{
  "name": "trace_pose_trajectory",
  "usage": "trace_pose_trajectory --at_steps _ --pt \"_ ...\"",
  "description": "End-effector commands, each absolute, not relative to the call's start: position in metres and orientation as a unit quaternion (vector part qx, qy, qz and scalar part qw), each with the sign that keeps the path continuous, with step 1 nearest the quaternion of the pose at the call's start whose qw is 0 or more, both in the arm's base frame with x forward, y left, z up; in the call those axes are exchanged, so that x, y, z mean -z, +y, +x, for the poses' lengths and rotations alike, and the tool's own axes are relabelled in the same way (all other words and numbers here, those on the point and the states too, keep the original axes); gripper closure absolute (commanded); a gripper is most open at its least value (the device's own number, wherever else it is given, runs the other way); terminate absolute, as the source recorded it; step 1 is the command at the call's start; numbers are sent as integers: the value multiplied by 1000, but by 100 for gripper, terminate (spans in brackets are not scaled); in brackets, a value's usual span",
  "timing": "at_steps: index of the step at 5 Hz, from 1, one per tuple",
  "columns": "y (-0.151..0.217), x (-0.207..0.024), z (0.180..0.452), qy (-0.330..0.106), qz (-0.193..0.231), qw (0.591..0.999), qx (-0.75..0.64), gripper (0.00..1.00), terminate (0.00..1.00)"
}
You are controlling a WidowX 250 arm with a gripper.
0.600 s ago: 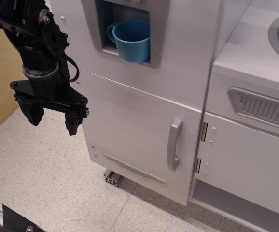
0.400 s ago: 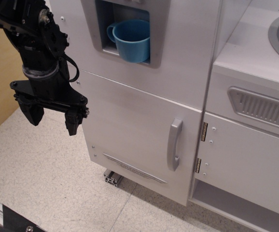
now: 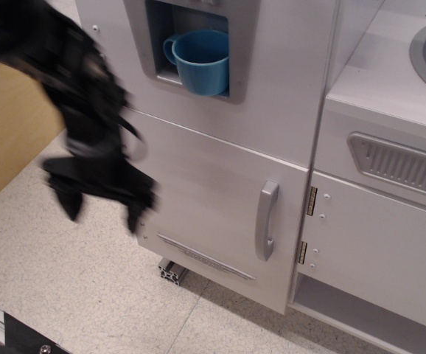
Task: Open low fridge
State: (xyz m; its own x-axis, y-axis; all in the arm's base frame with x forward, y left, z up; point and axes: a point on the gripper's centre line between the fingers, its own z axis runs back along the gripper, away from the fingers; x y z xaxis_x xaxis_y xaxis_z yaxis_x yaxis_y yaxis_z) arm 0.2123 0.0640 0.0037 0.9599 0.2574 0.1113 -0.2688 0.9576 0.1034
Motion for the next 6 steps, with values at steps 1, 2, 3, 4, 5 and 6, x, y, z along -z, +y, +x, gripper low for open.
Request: trace_pose_trajectory --at_steps 1,2,3,4,5,6 --pt "1 11 235 -64 37 991 -111 0 0" --pt "-25 21 250 -68 30 992 -99 0 0" --pt "-39 23 267 -83 31 992 -93 0 0" --pt "-35 22 289 -96 34 990 -100 0 0" --pt "-28 22 304 -113 47 988 -98 0 0" --pt "-26 26 311 -125 66 985 -96 0 0"
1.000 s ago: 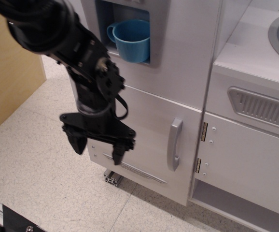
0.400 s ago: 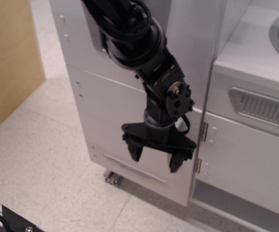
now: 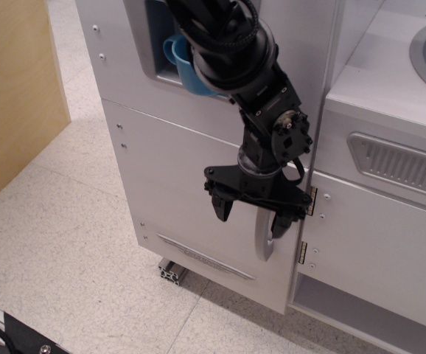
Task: Open low fridge
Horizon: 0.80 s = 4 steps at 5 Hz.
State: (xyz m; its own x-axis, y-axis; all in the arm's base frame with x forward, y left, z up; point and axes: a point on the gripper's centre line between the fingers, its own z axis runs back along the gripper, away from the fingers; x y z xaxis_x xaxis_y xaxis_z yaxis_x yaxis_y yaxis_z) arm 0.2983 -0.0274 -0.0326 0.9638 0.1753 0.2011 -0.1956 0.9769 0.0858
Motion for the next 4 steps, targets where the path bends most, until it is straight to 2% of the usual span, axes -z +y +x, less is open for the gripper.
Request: trace_pose_trajectory --at_steps 1,2,4 --pt "-28 27 309 -126 62 987 -80 0 0" --pt "-28 28 310 -127 63 987 -82 100 0" --pt "-29 29 302 -127 59 988 -60 100 0"
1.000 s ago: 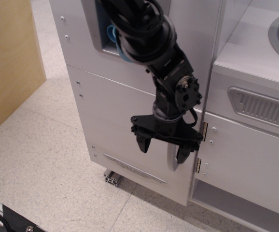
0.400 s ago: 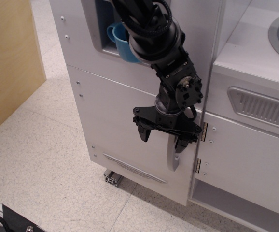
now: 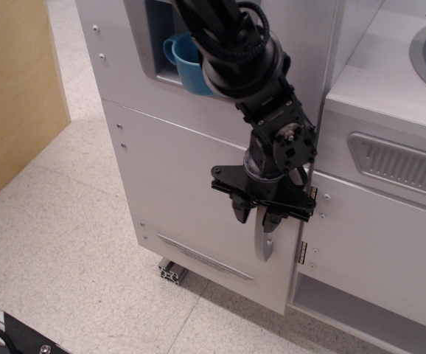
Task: Open low fridge
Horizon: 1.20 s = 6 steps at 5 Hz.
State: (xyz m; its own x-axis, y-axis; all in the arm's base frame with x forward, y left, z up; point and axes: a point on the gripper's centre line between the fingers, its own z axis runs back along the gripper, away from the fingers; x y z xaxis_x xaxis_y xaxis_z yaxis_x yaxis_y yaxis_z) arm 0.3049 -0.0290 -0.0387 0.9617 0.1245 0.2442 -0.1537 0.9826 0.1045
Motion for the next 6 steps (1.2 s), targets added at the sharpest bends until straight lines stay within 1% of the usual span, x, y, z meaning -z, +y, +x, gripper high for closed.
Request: trace_pose_trajectory --at_steps 1,2,3,4,5,6 --pt "-28 31 291 -118 58 990 -44 100 0" --pt "-25 33 272 -99 53 993 -20 100 0" --pt "-18 29 250 -91 47 995 7 100 0" --pt "-12 16 233 -84 41 995 24 0 0" --pt "-12 -5 226 -58 37 997 15 0 0" --pt "-24 -24 227 -61 19 998 13 0 0"
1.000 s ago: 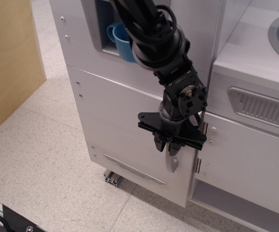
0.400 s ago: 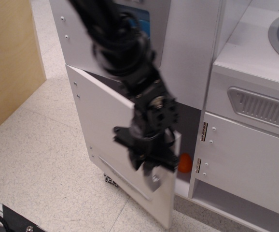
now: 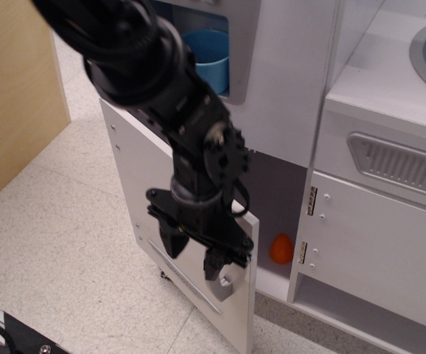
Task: Open low fridge
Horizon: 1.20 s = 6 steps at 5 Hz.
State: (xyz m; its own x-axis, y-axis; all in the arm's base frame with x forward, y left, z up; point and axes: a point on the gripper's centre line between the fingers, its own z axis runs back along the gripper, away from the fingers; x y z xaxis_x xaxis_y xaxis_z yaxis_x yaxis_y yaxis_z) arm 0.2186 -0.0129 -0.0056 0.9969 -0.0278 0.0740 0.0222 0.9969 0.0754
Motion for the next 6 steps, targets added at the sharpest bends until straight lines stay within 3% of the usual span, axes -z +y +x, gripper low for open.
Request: trace_pose_trajectory --at_steps 1,2,3,5,6 --pt "-41 -48 240 -75 -13 997 -4 0 0" --pt "-52 -70 260 -102 -40 994 -25 0 0" --pt "-62 -67 281 -111 -41 992 -33 0 0" --pt "-68 -15 299 -112 12 993 -32 0 0" --pt "-59 -1 294 -100 28 994 -30 0 0"
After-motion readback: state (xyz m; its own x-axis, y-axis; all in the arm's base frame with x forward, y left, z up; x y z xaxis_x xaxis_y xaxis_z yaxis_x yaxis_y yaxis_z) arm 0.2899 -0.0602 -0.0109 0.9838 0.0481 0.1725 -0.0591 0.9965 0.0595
